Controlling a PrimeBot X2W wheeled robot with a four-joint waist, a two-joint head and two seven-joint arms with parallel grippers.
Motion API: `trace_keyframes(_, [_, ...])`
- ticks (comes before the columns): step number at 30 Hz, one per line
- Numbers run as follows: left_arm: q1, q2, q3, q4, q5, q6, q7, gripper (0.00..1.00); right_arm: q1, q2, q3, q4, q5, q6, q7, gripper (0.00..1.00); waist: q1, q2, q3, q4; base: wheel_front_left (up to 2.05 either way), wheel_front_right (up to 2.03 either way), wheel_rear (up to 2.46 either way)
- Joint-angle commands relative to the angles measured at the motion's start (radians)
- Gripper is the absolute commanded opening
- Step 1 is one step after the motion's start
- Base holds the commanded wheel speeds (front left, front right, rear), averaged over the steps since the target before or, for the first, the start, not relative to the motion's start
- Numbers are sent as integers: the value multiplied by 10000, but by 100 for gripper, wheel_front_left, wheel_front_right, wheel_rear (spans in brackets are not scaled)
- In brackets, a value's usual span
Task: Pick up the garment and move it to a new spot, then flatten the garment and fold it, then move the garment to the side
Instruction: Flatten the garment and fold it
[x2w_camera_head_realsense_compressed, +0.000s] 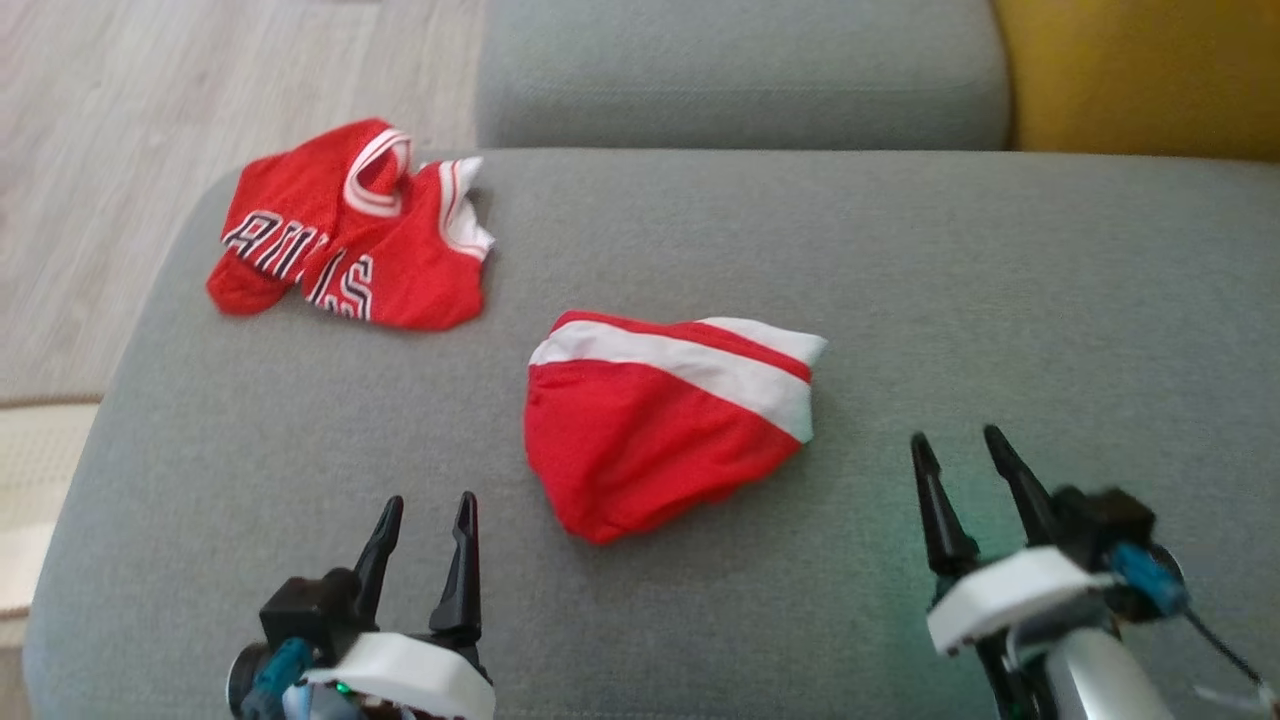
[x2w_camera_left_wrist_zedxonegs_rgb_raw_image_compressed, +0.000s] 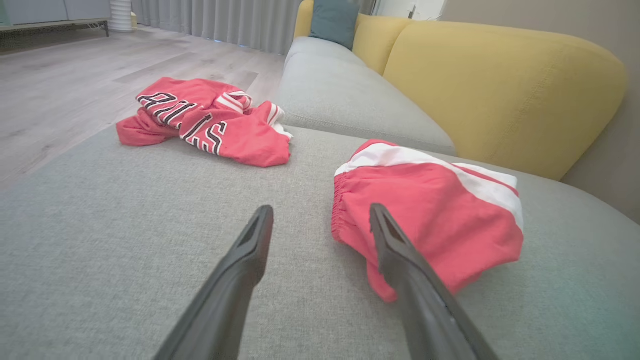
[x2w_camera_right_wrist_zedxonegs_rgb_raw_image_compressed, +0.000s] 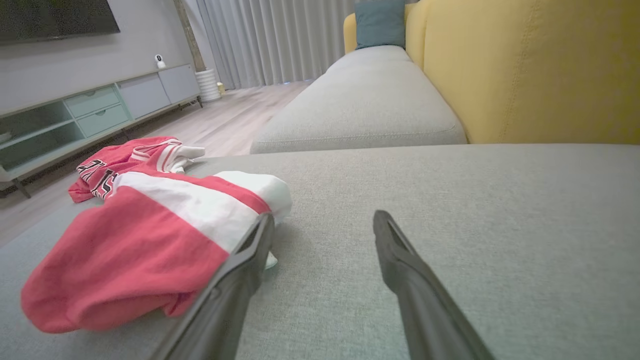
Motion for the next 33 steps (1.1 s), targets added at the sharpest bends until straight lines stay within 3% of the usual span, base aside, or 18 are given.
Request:
trace_keyframes(1, [-597,-37,255,-408,106,-53,-126,100,-641,-49,287,-146,-25,-7,88,100,0,-1,233,212,0,0,0])
trace_keyframes(13, [-1112,-77,189,-613,108,-40,-126,100,-2665,-49,394,2575,31,-7,340,100,0,-1,1414,1410,0,0,0])
trace_keyframes(25, [-1233,-92,181,-662,9,24,-126,100,-3375,-49,1062,4008,482,-7,341,100,0,-1,1669,1712,0,0,0])
trace_keyframes(27, [-1244,-93,172,-685,-16,56,-126,100,-3503,-49,1152,4156,537,-7,323,79,0,-1,1693,1702,0,0,0])
trace_keyframes(29, [-1263,-93,158,-685,-32,70,-126,100,-3616,-49,1319,4311,627,-7,360,47,0,-1,1712,1692,0,0,0])
trace_keyframes(32, [-1290,-93,141,-671,-42,81,-126,100,-3756,-49,1530,4520,783,-7,353,21,0,-1,1726,1673,0,0,0])
trace_keyframes(33, [-1295,-94,141,-664,-43,85,-126,100,-3795,-49,1574,4581,830,-7,319,0,0,-1,1724,1661,0,0,0])
